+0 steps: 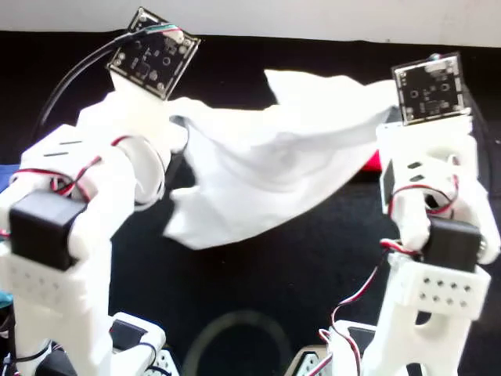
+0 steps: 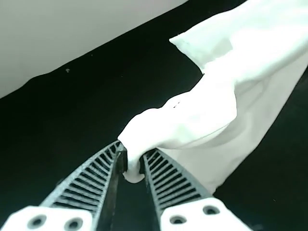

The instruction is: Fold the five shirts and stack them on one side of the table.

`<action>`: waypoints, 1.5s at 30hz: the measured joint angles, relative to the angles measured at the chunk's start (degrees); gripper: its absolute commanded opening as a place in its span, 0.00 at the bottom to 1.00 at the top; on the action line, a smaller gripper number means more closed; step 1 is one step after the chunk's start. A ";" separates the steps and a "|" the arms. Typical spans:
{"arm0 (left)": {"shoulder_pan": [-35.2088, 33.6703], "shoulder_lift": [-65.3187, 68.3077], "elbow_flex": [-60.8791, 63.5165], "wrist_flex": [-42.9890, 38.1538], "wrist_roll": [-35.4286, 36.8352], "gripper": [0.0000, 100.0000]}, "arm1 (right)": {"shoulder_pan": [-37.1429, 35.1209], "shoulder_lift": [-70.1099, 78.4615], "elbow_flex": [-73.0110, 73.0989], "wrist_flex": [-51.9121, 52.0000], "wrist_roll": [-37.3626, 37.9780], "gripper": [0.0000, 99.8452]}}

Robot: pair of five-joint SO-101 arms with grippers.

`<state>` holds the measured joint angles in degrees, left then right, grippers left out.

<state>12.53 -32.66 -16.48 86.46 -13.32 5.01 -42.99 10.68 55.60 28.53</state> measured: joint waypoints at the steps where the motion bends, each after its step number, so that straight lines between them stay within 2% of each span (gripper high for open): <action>1: 0.00 0.00 -0.62 1.23 0.18 0.01 | 0.00 1.23 -2.29 0.00 0.88 0.01; 7: -1.76 -0.18 1.05 7.74 0.18 0.01 | 0.00 11.34 -9.76 0.35 2.02 0.01; 12: -9.05 -0.09 12.13 8.00 0.18 0.01 | -1.67 18.37 -10.02 0.44 2.02 0.01; 18: -19.96 0.00 28.66 -3.25 0.18 0.01 | -10.55 26.11 -10.46 0.26 2.02 0.01; 21: -23.47 0.00 34.02 -9.14 0.18 0.01 | -14.59 31.65 -10.46 -3.96 2.02 0.01; 27: -24.53 0.00 40.53 -13.01 0.26 0.01 | -19.34 41.05 -10.46 -8.97 2.02 0.01; 30: -24.62 0.00 43.52 -14.15 0.26 0.01 | -21.89 43.69 -10.46 -9.05 -1.67 0.01; 32: -24.62 0.00 46.59 -16.00 0.26 0.01 | -23.47 45.63 -10.46 -9.23 -5.71 0.06; 35: -24.62 0.00 51.16 -19.16 0.26 0.01 | -25.14 47.38 -10.46 -9.23 -9.76 0.20; 37: -24.62 0.00 53.54 -20.84 0.26 0.01 | -25.41 47.38 -10.73 -7.38 -12.66 0.25; 40: -24.70 0.00 54.68 -21.63 0.26 0.01 | -24.97 47.21 -14.86 -0.97 -17.58 0.25; 45: -27.52 0.00 54.95 -21.71 0.26 0.01 | -24.44 42.37 -20.84 11.69 -19.08 0.25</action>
<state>-14.99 -32.66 38.46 64.75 -13.05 -19.43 -0.62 -10.15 67.30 9.45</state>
